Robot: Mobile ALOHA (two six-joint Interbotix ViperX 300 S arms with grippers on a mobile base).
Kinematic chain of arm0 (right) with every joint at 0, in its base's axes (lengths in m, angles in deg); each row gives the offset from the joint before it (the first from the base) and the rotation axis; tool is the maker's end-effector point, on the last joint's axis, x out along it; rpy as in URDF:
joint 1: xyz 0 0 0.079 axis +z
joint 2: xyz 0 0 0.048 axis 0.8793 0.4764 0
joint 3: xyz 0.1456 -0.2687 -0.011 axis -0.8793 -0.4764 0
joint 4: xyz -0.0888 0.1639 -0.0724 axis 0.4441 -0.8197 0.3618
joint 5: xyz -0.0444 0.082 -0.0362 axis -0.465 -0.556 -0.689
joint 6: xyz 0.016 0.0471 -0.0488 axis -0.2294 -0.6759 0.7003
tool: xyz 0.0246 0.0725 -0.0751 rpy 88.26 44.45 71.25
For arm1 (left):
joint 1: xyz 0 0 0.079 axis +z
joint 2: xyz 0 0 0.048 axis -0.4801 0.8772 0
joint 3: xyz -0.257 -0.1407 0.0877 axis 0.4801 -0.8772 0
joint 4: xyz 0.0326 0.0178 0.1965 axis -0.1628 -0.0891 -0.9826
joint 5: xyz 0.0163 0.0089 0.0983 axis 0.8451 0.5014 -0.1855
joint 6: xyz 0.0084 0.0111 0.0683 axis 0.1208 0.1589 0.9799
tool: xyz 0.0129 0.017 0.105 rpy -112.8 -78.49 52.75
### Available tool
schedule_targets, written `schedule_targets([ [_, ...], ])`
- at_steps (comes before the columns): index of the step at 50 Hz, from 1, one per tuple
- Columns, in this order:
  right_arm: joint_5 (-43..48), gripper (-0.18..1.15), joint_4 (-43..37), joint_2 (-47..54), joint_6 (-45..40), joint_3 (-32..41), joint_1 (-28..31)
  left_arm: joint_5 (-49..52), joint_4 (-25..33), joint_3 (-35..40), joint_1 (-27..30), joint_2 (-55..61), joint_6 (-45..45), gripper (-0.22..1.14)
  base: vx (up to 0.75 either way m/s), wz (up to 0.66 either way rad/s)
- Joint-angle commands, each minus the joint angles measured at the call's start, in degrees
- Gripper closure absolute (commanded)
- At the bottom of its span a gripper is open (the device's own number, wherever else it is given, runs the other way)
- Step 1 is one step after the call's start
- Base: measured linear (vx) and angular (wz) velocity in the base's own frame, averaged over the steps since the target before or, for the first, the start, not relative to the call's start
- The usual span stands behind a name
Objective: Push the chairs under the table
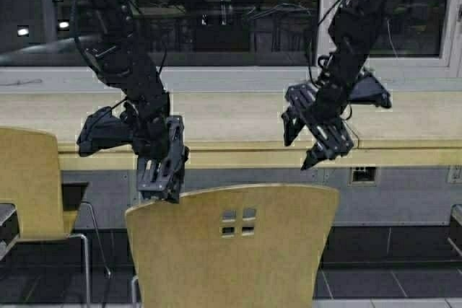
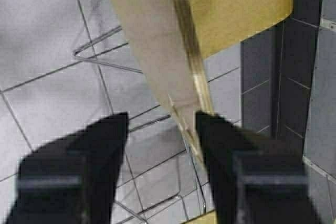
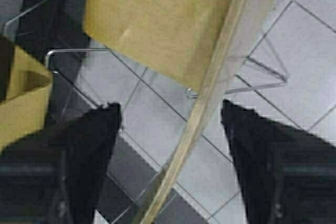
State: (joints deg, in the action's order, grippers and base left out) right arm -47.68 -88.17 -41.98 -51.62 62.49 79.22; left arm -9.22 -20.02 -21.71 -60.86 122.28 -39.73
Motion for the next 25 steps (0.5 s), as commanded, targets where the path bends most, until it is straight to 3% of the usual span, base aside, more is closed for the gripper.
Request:
schedule_targets([
  [1,0.00,0.04,-0.09,0.26,0.70,2.29,0.00,-0.79,-0.09,0.97,0.79,-1.14,-0.09,0.10,0.00,0.00],
  [25,-1.05,0.04,-0.09,4.92,0.53,6.86,-0.26,-0.53,-0.09,6.15,2.29,2.72,-0.53,0.10,0.00,0.00],
])
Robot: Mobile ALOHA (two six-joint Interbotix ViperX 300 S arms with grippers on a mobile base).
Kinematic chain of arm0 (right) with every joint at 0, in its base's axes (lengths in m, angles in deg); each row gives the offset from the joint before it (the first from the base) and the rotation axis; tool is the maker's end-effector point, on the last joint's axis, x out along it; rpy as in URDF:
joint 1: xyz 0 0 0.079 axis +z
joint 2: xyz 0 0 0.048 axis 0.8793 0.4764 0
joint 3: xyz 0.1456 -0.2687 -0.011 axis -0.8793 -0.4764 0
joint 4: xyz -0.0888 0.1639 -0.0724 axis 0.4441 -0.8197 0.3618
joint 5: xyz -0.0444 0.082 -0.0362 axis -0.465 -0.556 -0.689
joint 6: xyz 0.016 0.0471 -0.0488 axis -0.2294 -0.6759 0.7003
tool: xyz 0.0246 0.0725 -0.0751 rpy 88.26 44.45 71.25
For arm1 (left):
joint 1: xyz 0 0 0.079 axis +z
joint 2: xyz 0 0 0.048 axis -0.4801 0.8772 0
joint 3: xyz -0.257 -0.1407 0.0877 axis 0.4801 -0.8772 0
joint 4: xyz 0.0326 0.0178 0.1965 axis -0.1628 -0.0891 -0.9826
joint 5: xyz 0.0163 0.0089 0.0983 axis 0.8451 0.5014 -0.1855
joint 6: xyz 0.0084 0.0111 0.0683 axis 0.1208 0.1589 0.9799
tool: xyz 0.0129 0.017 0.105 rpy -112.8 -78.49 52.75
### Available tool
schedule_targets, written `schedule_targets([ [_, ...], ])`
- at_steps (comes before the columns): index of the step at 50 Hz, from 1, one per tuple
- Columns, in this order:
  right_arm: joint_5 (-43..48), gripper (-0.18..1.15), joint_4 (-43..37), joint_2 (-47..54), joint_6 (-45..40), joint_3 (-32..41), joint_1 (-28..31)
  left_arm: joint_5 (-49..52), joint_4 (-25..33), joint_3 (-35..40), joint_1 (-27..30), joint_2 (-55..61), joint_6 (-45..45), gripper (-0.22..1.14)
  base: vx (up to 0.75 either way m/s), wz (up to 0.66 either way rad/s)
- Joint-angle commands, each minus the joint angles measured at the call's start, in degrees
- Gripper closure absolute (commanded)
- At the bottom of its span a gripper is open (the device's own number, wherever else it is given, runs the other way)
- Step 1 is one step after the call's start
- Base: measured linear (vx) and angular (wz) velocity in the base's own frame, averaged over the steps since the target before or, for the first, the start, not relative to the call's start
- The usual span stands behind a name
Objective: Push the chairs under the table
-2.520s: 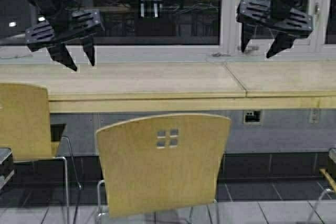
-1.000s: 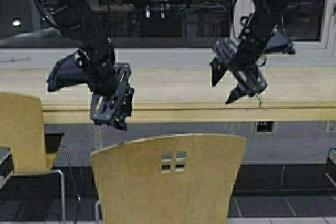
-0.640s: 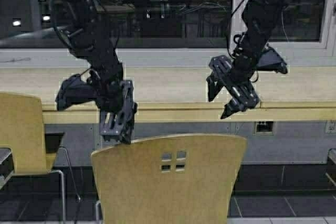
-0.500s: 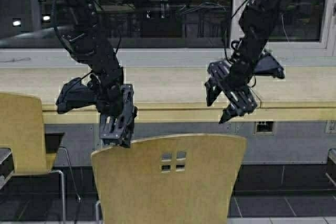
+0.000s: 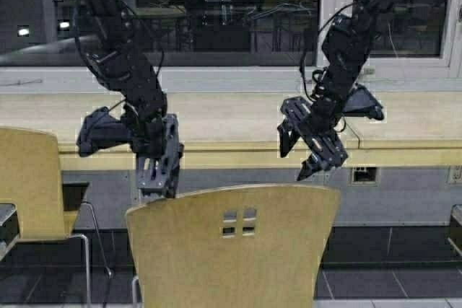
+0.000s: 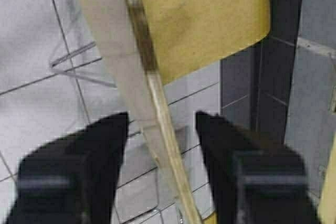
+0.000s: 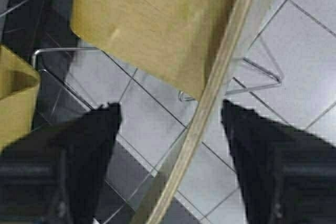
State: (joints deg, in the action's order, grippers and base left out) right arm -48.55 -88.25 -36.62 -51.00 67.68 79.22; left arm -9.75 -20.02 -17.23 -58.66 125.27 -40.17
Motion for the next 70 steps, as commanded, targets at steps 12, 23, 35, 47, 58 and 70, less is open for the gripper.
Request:
schedule_targets([
  [12,-0.79,0.04,0.00,2.55,-0.44,3.60,-0.88,0.88,-0.09,4.92,0.44,2.64,-0.09,0.10,0.00,0.00],
  [23,0.97,0.04,-0.09,3.08,-0.44,3.69,-0.88,2.02,0.00,8.35,1.23,6.24,-0.09,0.10,0.00,0.00],
  [35,2.99,0.04,0.00,3.16,-0.79,3.25,-0.26,2.02,0.00,10.02,2.20,8.88,-0.09,0.11,0.00,0.00],
  [47,4.83,0.04,-0.26,3.87,-2.81,1.32,1.41,2.11,-0.09,10.37,2.64,9.23,-0.09,0.11,0.00,0.00],
  [58,4.92,0.04,-2.02,7.91,-3.16,3.08,2.72,2.02,-0.35,10.55,2.99,9.58,0.00,0.11,0.00,0.00],
  [70,5.36,0.04,-2.11,12.04,-2.72,7.29,2.72,2.02,-1.23,12.39,3.43,12.13,0.00,0.11,0.00,0.00],
])
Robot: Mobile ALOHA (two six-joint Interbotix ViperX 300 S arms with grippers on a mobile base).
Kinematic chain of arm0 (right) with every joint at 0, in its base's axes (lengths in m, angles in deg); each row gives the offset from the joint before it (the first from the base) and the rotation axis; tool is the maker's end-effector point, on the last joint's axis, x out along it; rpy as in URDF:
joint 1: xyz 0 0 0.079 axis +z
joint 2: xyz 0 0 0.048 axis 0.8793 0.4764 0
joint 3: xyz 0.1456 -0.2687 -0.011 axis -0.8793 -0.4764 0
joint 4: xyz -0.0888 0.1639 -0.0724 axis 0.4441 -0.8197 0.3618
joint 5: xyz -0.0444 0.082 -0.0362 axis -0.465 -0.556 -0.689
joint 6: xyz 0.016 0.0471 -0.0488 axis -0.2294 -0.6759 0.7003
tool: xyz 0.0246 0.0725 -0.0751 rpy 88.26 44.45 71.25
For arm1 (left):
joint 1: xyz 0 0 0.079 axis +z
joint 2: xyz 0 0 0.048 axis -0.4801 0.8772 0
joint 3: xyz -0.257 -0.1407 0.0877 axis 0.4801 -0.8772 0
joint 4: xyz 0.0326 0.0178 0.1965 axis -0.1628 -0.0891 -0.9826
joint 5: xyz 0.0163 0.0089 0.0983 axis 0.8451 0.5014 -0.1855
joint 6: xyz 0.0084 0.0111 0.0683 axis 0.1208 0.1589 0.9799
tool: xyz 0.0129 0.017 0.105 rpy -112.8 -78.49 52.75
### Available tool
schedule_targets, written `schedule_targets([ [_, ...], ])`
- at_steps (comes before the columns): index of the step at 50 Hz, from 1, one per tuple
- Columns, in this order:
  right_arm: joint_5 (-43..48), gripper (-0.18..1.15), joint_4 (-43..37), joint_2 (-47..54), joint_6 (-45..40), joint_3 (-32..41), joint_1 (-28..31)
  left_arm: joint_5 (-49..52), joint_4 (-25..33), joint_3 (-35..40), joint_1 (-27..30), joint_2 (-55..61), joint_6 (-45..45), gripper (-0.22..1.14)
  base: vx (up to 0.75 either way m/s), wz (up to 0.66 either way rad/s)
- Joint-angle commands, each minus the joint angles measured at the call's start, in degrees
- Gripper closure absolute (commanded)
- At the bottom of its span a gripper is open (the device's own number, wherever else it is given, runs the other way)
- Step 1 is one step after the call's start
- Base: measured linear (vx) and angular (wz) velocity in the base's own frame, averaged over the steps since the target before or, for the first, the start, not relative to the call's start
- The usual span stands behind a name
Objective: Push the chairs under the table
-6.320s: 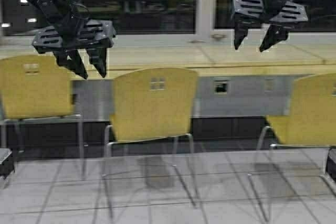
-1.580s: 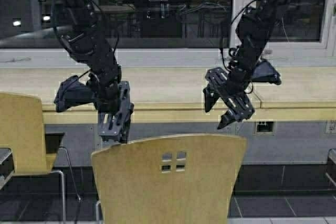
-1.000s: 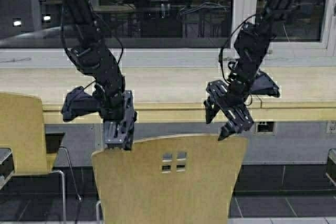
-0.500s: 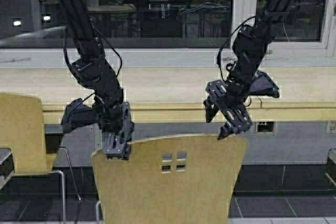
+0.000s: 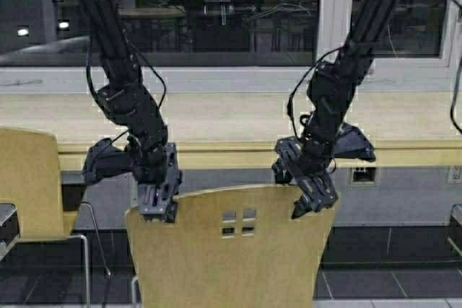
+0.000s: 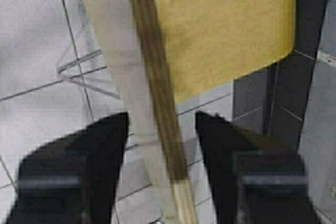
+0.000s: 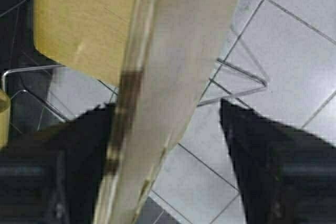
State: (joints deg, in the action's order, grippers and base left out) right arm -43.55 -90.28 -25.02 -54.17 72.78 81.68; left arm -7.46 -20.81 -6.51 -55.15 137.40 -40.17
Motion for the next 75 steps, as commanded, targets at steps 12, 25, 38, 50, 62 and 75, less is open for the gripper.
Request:
schedule_targets([
  [12,0.35,0.05,-0.09,2.46,0.53,3.43,0.44,-0.26,-0.44,4.57,0.00,2.55,0.00,0.11,0.00,0.00],
  [25,0.35,0.28,-0.09,3.16,0.97,4.66,0.62,-0.26,-0.44,5.27,0.00,3.08,0.09,0.36,0.00,0.00],
  [38,0.00,0.62,-0.09,3.16,0.97,4.66,0.70,-0.26,-0.44,4.92,-0.09,3.08,0.09,0.63,0.01,0.00],
  [50,-0.09,0.62,-0.09,3.25,0.88,4.75,1.23,-0.26,-0.44,5.01,0.35,3.16,0.26,0.63,0.04,0.00],
  [62,0.18,0.62,-0.09,2.99,0.18,2.72,3.25,-0.18,-1.67,4.92,2.11,3.08,1.49,0.63,0.11,0.04],
  [75,0.62,0.62,-0.18,3.08,0.79,1.93,3.69,-0.18,-2.72,5.01,3.69,3.60,1.85,0.63,0.13,0.05],
])
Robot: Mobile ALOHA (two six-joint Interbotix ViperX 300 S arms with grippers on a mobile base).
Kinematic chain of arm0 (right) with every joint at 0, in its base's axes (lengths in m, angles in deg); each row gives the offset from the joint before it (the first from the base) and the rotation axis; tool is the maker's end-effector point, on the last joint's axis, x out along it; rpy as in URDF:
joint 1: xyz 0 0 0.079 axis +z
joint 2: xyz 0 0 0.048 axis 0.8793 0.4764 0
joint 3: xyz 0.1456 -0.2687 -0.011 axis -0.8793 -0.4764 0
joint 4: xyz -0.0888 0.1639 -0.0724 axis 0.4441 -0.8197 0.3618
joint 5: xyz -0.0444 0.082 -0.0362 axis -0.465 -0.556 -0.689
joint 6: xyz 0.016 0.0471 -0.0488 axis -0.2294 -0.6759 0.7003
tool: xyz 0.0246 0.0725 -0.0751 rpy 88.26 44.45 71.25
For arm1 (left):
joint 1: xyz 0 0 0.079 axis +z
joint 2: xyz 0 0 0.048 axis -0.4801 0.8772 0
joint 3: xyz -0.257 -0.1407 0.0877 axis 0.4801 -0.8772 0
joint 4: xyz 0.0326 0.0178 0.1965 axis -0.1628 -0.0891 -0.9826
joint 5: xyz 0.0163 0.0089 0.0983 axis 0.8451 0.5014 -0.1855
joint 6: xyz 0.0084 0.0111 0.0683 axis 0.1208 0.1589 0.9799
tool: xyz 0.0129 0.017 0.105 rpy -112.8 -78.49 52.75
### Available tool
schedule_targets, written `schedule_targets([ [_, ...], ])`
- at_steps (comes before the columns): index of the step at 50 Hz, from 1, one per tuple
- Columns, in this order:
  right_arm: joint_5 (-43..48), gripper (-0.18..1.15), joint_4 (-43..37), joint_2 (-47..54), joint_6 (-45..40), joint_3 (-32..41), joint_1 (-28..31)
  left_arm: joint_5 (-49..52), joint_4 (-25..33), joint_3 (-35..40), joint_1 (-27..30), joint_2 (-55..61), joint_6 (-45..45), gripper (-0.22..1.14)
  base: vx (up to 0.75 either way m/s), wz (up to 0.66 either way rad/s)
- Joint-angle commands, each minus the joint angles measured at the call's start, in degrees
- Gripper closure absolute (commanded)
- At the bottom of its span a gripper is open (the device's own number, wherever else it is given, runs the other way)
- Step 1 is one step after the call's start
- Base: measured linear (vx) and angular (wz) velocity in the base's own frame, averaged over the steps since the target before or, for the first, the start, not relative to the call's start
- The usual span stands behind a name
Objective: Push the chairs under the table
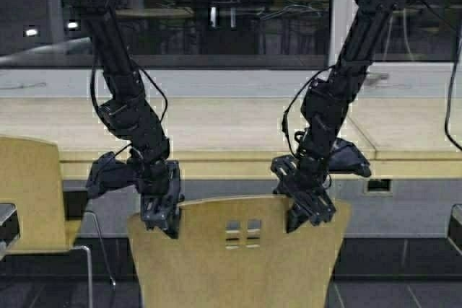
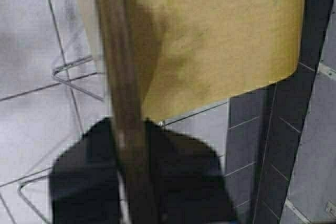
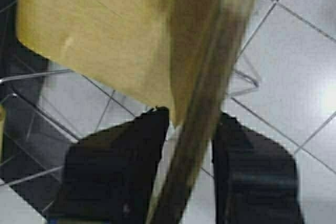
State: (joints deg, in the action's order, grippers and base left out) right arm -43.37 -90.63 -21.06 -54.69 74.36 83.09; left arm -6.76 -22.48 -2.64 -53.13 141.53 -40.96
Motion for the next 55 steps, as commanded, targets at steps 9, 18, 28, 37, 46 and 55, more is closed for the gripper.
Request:
schedule_targets([
  [9,0.53,0.62,0.26,-2.11,0.70,-1.67,2.55,0.18,-2.02,-0.09,1.67,-1.32,2.81,0.63,0.17,0.09],
  [18,0.70,0.62,0.18,-2.81,0.53,-2.46,2.64,0.70,-2.55,0.18,1.67,-1.58,2.90,0.63,0.18,-0.01],
  [28,0.88,0.62,0.00,-2.99,0.53,-3.25,2.72,2.02,-2.90,-1.14,1.49,-2.37,2.90,0.63,0.19,-0.01],
  [37,0.79,0.62,-0.09,-3.34,1.05,-4.04,2.72,2.20,-3.60,-2.46,1.32,-3.43,3.16,0.63,0.21,0.02],
  [46,0.97,0.62,-0.09,-4.13,1.58,-4.13,3.16,1.93,-3.69,-2.99,1.32,-4.22,3.34,0.63,0.20,-0.05],
  [55,0.26,0.62,-0.09,-4.48,1.32,-4.66,3.25,2.02,-3.52,-4.66,1.05,-5.62,3.25,0.63,0.20,-0.06],
])
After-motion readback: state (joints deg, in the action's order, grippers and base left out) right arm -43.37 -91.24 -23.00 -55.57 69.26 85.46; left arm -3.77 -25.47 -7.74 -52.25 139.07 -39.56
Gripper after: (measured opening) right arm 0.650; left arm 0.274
